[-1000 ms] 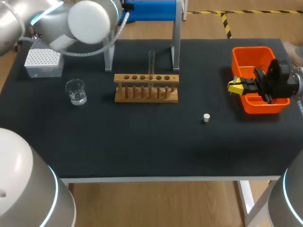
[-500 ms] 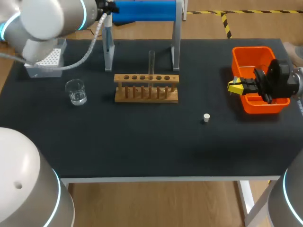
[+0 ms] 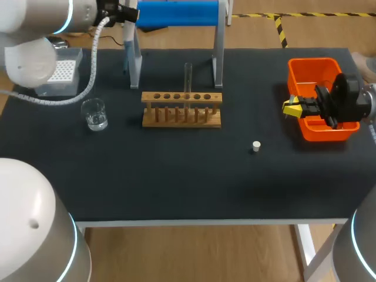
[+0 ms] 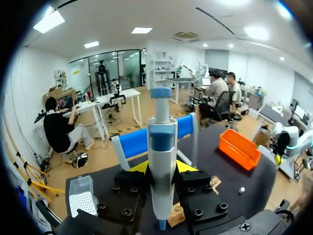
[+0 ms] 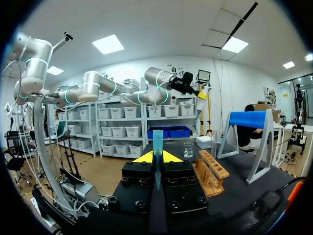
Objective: Invert the test tube, pick up the pipette, mount the tip to pipette, aspirate from beaker and dispense into the tube, eject the tip, return the pipette, and cap with the stopper.
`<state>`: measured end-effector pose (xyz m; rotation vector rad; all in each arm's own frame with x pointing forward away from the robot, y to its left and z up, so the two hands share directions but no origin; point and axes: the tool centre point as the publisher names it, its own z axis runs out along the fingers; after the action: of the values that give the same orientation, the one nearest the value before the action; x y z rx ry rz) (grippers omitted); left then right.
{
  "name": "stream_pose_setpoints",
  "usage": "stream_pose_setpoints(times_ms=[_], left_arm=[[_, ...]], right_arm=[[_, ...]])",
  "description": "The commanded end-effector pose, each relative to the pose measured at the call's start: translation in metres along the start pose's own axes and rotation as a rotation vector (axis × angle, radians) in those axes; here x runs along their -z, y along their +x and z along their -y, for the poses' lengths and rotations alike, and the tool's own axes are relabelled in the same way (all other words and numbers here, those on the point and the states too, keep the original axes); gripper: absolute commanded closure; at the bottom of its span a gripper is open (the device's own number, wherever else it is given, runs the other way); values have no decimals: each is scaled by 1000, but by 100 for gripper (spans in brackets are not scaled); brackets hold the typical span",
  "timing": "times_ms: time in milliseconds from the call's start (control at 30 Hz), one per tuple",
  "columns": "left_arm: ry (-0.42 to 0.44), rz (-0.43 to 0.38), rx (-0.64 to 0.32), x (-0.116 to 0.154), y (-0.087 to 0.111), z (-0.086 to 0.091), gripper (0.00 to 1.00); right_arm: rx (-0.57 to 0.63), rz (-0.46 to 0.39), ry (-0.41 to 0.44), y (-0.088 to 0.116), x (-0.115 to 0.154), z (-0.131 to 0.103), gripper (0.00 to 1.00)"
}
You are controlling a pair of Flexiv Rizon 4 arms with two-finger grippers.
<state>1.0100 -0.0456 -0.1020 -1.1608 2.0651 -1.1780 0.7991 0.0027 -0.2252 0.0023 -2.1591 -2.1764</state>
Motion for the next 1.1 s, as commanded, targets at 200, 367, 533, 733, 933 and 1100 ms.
stream_pose_setpoints(times_ms=[200,367,533,733,933,1100], left_arm=[[-32,-116,-20,19,2,-6,100],[-32,-116,-20,19,2,-6,100],[-32,-116,-20,19,2,-6,100],[30,-243,-61,27,13,-2,100],[110,-361,-86,36,26,2,100],[138,-437,-113,46,38,7,100]], right_arm=[[1,1,1,1,0,0,100],[1,1,1,1,0,0,100],[1,1,1,1,0,0,100],[1,1,1,1,0,0,100],[1,1,1,1,0,0,100],[1,1,1,1,0,0,100]])
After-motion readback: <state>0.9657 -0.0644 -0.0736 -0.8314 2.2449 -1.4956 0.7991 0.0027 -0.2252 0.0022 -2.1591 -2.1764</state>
